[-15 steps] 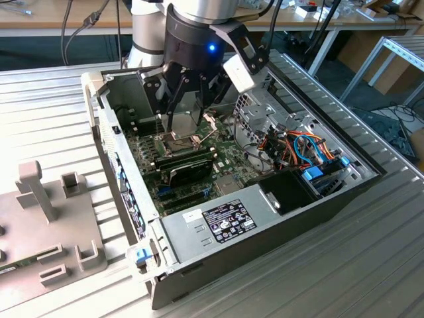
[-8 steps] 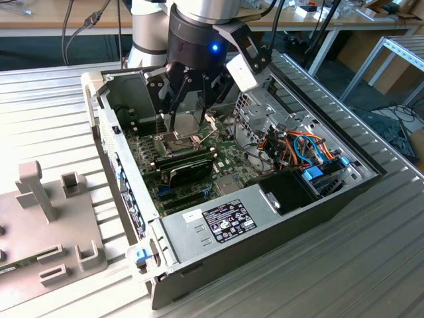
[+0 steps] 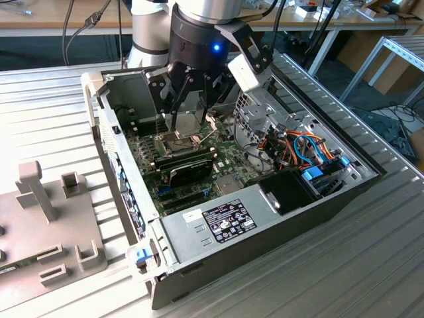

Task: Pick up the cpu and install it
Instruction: 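Pick up the cpu and move it towards the insertion slot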

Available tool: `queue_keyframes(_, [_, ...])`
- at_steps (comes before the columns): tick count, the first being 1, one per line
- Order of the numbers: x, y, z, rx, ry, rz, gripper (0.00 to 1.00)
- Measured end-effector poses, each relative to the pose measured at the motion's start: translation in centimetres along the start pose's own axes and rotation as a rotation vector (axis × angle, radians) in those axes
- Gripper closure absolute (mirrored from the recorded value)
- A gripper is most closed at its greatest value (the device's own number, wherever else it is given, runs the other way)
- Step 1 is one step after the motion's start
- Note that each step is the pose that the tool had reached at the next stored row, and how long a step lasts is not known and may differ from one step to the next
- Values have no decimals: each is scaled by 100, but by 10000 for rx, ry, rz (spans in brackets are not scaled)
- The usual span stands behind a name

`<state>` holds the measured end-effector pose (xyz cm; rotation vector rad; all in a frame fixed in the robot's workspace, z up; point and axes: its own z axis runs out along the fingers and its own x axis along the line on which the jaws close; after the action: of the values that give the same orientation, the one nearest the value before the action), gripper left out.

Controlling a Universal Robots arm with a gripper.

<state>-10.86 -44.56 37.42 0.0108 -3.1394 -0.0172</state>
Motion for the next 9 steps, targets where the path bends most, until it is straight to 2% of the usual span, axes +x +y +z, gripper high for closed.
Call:
queue_keyframes(4, [-15,0,1,-1,-1,-2,45])
queue_keyframes(9, [-70,-1,4,0,0,-1,45])
